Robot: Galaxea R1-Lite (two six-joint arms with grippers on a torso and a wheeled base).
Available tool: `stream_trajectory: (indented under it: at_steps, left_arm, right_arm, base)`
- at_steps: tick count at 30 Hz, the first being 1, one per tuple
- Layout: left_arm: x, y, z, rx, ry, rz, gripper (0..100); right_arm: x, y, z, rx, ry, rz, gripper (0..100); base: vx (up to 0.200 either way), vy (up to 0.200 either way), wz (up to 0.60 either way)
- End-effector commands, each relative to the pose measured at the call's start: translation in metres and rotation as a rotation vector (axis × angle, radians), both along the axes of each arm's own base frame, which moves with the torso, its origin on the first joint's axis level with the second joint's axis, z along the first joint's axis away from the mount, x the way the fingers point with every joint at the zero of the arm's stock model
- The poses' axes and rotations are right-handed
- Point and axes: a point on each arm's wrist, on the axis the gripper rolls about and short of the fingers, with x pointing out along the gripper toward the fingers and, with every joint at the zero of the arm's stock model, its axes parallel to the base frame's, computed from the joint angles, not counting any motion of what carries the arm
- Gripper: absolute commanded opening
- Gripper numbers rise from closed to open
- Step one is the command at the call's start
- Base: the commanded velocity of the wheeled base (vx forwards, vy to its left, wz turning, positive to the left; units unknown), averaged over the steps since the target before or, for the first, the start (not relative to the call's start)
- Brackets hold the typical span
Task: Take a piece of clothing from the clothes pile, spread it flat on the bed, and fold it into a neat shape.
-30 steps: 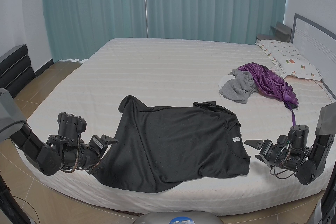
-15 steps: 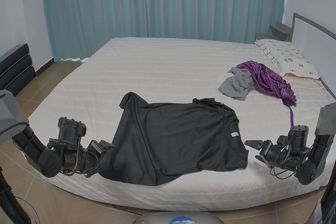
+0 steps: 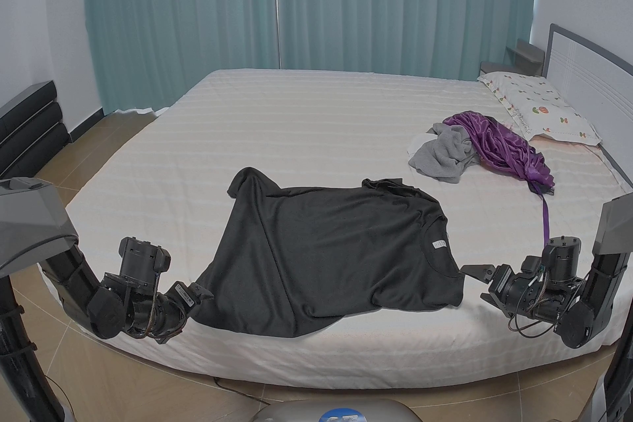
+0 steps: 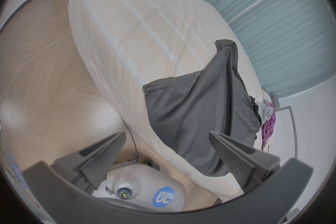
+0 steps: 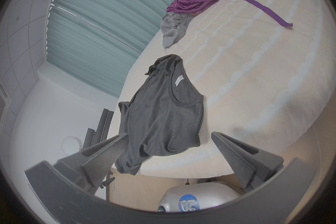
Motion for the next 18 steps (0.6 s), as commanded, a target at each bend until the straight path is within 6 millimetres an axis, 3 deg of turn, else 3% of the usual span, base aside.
stream_trajectory:
  at_steps: [1,18]
  left_arm:
    - [0.009,0.002,-0.021,0.013,0.015,0.011,100]
    - [0.039,0.013,-0.037,0.102,-0.064,0.017,100]
  right_arm:
    - [0.000,0.001,-0.001,0.000,0.003,0.003,100]
    - [0.002,0.003,0.000,0.001,-0.004,0.010,100]
  base:
    - [0.000,0.000,0.00]
    - [0.000,0.000,0.00]
